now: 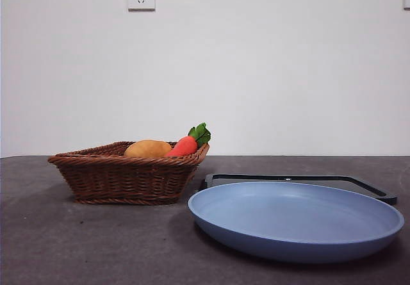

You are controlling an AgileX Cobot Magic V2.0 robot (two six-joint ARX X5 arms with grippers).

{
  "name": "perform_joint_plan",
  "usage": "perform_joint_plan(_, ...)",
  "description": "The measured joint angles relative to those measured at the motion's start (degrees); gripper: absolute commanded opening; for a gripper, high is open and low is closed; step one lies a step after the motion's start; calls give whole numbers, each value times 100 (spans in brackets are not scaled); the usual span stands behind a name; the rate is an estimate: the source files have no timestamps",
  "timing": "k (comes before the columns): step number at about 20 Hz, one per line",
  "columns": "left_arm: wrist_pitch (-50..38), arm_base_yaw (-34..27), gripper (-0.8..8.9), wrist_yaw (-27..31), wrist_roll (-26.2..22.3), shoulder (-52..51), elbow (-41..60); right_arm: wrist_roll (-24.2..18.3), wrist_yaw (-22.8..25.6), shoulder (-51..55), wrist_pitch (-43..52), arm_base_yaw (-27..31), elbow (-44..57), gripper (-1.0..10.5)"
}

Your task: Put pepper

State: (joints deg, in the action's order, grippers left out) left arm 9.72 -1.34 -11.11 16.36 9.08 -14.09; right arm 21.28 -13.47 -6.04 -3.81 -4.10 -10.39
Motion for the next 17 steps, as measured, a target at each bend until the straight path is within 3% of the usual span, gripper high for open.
perform_joint_plan(7,743,0,7,-868,-258,1226,-1178,-192,-492,-1158,-857,0,-1290,5)
perform_joint_plan(13,1556,0,7,-1714,-890,2000,-2162,-1049,-1021,-2304,-2474,-2,-2752,5)
perform_joint_plan(17,2354,2,7,-2236,-1309,2334,-2769,-1779,-1056,-2924,-3703,-7,-3665,6)
